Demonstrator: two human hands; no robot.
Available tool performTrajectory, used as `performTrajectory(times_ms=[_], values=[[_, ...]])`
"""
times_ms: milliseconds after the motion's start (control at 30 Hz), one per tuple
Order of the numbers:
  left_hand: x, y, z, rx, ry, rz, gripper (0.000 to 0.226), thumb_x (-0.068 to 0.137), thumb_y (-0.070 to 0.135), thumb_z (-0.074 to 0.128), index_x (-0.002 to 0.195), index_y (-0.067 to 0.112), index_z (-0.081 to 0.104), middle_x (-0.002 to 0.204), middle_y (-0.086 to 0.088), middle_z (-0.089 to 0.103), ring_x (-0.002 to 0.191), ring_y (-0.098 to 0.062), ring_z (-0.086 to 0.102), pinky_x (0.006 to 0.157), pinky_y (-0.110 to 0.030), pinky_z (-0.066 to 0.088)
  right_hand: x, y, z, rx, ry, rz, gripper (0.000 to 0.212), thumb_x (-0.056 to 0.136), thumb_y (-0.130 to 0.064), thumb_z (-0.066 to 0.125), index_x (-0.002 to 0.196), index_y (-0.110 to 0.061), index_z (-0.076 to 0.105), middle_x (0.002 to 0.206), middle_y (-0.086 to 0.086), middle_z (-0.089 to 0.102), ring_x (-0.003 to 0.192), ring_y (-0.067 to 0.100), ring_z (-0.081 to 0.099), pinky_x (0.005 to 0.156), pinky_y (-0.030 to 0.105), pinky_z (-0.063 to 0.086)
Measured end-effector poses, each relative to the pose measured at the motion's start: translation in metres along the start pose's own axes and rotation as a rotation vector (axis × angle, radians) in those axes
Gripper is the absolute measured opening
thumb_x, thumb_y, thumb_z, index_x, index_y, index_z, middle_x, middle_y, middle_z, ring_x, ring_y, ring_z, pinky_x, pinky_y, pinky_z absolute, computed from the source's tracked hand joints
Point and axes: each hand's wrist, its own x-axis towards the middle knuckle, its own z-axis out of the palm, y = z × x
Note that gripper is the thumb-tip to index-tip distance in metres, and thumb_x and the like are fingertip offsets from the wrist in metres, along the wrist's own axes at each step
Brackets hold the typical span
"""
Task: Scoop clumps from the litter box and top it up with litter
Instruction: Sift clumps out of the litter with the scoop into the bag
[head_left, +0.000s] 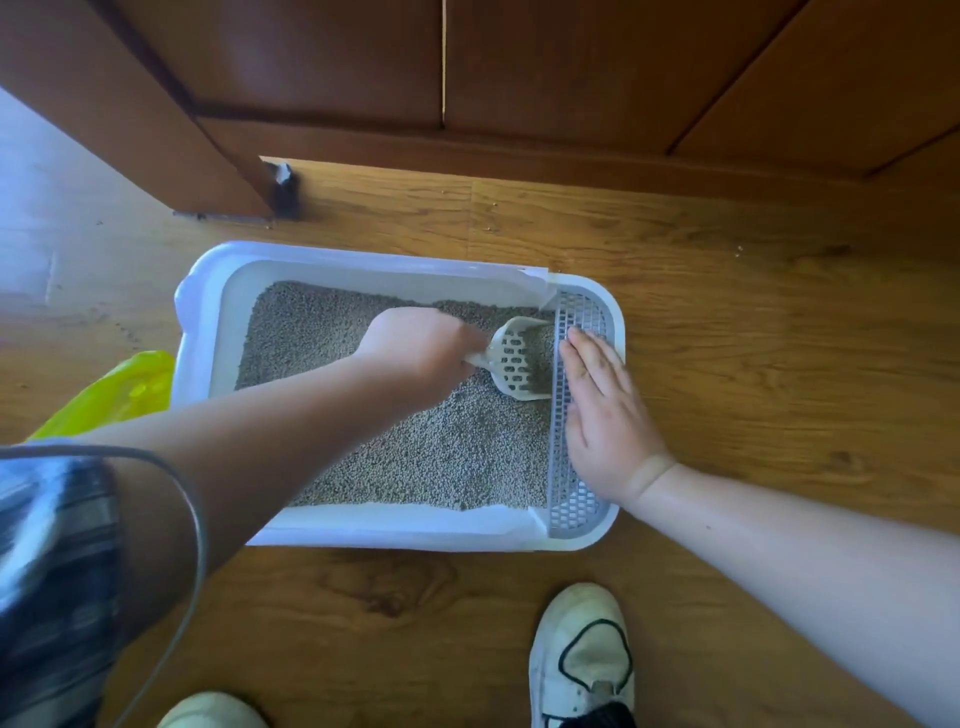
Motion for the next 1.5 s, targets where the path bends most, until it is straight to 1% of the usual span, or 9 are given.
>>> performTrajectory(times_ms=[100,200,333,500,700,833,1033,1267,1500], values=[[0.000,0.005,0.011,-0.098,-0.024,-0.063,0.008,0.098,0.031,0.053,0.100,0.035,0.060,0.067,0.011,0.058,0.059,-0.010,0.056,0.058,-0.029,0.055,0.001,-0.001,-0.002,-0.001,-0.017,0.013,0.062,0.094,-0.015,0.028,0.155,-0.002,0.024,0.164,0.013,0.017,0.152,0.026,0.009,0.125,0.040,0.008],[-0.007,0.001,0.022,-0.219,-0.039,-0.123,0.015,0.095,0.036,0.059,0.110,0.035,0.057,0.079,0.011,0.061,0.069,-0.014,0.059,0.062,-0.031,0.055,0.001,-0.005,-0.006,0.013,-0.026,0.026,0.062,0.095,-0.007,0.034,0.155,-0.003,0.021,0.164,0.011,0.014,0.152,0.023,0.006,0.125,0.037,0.004],[-0.021,-0.016,0.022,-0.275,-0.031,-0.153,0.011,0.094,0.030,0.060,0.098,0.032,0.050,0.079,0.010,0.059,0.069,-0.012,0.056,0.054,-0.029,0.046,0.002,-0.010,-0.011,0.050,-0.028,0.077,0.062,0.095,-0.002,0.038,0.155,-0.007,0.022,0.164,0.004,0.014,0.152,0.019,0.005,0.124,0.031,0.001],[-0.054,-0.058,0.018,-0.351,-0.087,-0.301,0.012,0.091,0.032,0.059,0.094,0.033,0.048,0.080,0.007,0.061,0.068,-0.015,0.058,0.055,-0.031,0.047,0.005,-0.014,-0.013,0.060,0.014,0.105,0.056,0.094,-0.004,0.042,0.149,-0.005,0.033,0.158,0.006,0.026,0.148,0.021,0.018,0.124,0.041,0.016],[-0.094,-0.079,0.017,-0.391,-0.038,-0.313,0.020,0.090,0.035,0.063,0.087,0.035,0.043,0.076,0.012,0.056,0.067,-0.013,0.055,0.054,-0.031,0.042,0.019,-0.026,-0.019,0.018,0.110,0.170,0.051,0.087,-0.005,0.051,0.137,-0.002,0.047,0.139,0.015,0.045,0.133,0.029,0.035,0.118,0.039,0.023],[-0.106,-0.078,0.011,-0.435,0.038,-0.303,0.020,0.091,0.032,0.064,0.089,0.031,0.044,0.070,0.012,0.053,0.063,-0.014,0.053,0.050,-0.030,0.034,0.022,-0.029,-0.018,-0.002,0.128,0.194,0.053,0.082,-0.003,0.056,0.134,-0.001,0.049,0.136,0.017,0.046,0.128,0.032,0.038,0.114,0.042,0.027],[-0.111,-0.070,0.006,-0.491,0.024,-0.288,0.016,0.092,0.030,0.061,0.092,0.028,0.045,0.075,0.011,0.057,0.068,-0.016,0.057,0.057,-0.033,0.043,0.018,-0.033,-0.018,-0.013,0.103,0.206,0.058,0.083,-0.004,0.055,0.139,0.000,0.044,0.140,0.017,0.042,0.131,0.031,0.032,0.116,0.042,0.025],[-0.114,-0.066,-0.012,-0.281,0.042,-0.250,0.016,0.093,0.036,0.057,0.091,0.029,0.043,0.073,0.009,0.052,0.070,-0.021,0.056,0.054,-0.032,0.039,0.016,-0.037,-0.021,-0.007,0.077,0.214,0.058,0.084,-0.006,0.055,0.140,-0.001,0.043,0.143,0.016,0.040,0.135,0.031,0.031,0.119,0.040,0.022],[-0.126,-0.075,-0.039,-0.332,0.070,-0.216,0.016,0.092,0.037,0.058,0.095,0.030,0.044,0.076,0.008,0.056,0.073,-0.024,0.056,0.062,-0.034,0.048,0.023,-0.062,-0.032,0.144,0.185,0.015,0.050,0.078,0.007,0.055,0.126,-0.007,0.056,0.130,0.009,0.050,0.127,0.025,0.044,0.113,0.021,0.022]])
